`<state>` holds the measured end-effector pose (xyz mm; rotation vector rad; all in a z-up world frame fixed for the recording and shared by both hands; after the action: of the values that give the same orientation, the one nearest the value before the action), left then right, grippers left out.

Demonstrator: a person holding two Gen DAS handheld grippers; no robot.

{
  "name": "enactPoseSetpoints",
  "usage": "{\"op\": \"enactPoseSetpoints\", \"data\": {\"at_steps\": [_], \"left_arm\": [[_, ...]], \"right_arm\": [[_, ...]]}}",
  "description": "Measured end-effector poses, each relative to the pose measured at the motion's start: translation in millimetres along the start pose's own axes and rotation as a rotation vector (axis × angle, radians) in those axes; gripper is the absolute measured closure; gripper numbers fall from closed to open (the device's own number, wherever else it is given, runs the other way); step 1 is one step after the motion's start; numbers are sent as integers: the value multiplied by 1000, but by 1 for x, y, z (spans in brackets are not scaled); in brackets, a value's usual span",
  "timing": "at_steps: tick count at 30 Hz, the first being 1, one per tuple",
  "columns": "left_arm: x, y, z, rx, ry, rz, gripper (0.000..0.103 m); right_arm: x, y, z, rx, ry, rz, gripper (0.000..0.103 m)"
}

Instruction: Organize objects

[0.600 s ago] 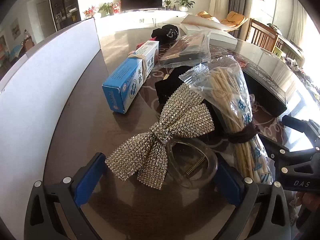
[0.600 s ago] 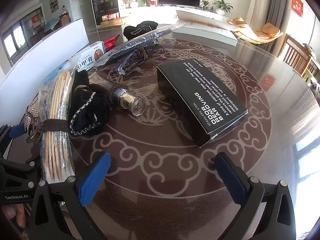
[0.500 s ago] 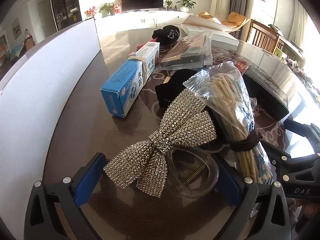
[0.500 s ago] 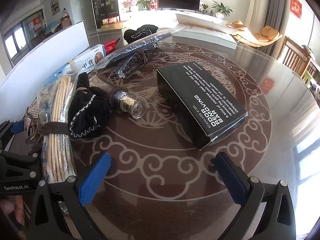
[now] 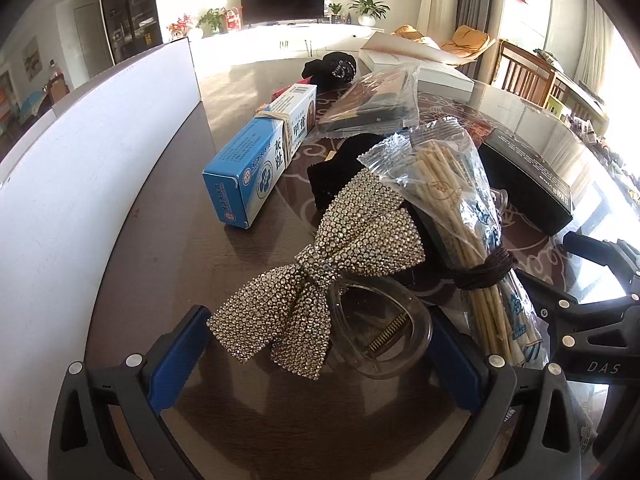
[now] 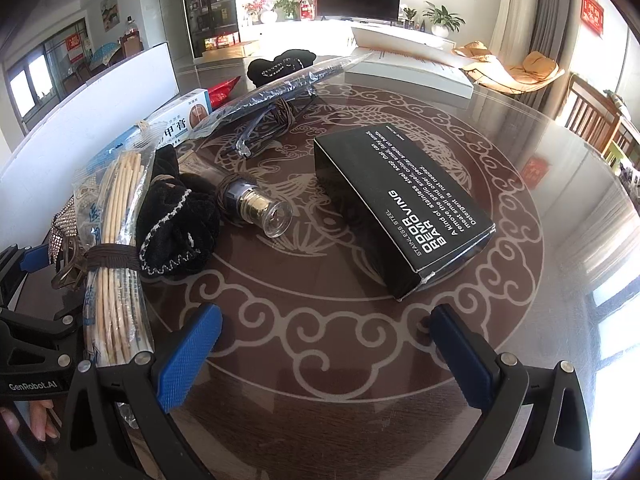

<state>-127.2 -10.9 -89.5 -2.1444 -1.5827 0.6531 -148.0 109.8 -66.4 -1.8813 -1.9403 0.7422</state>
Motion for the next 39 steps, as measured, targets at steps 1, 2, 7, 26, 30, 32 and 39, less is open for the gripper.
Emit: {"op": "enactPoseSetpoints", "data": {"at_steps": [1, 2, 7, 26, 30, 32, 39], "left_arm": [[0, 0, 0, 0, 0, 0, 0], [0, 0, 0, 0, 0, 0, 0], [0, 0, 0, 0, -1, -1, 0], [0, 0, 0, 0, -2, -2, 0], [0, 0, 0, 0, -2, -2, 0], [0, 0, 0, 0, -2, -2, 0], [0, 0, 0, 0, -2, -3, 0]], "right_arm": [[0, 0, 0, 0, 0, 0, 0], [0, 0, 0, 0, 0, 0, 0], [0, 0, 1, 0, 0, 0, 0], [1, 0, 1, 0, 0, 1, 0], [0, -2, 3, 0, 0, 1, 0], [0, -2, 3, 1, 0, 1, 0], [0, -2, 3, 1, 0, 1, 0]]}}
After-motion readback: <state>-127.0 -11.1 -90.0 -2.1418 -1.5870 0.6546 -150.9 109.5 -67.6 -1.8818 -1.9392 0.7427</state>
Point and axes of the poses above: each gripper's, at about its wrist camera, not at the fingertips, and z roughly the way its jaws point, x to its right, y to its underside, the point moved 5 cm from there along z, roughly the way its jaws point, and after that the axes turned 13 degrees about z, right-handed, at the moved point
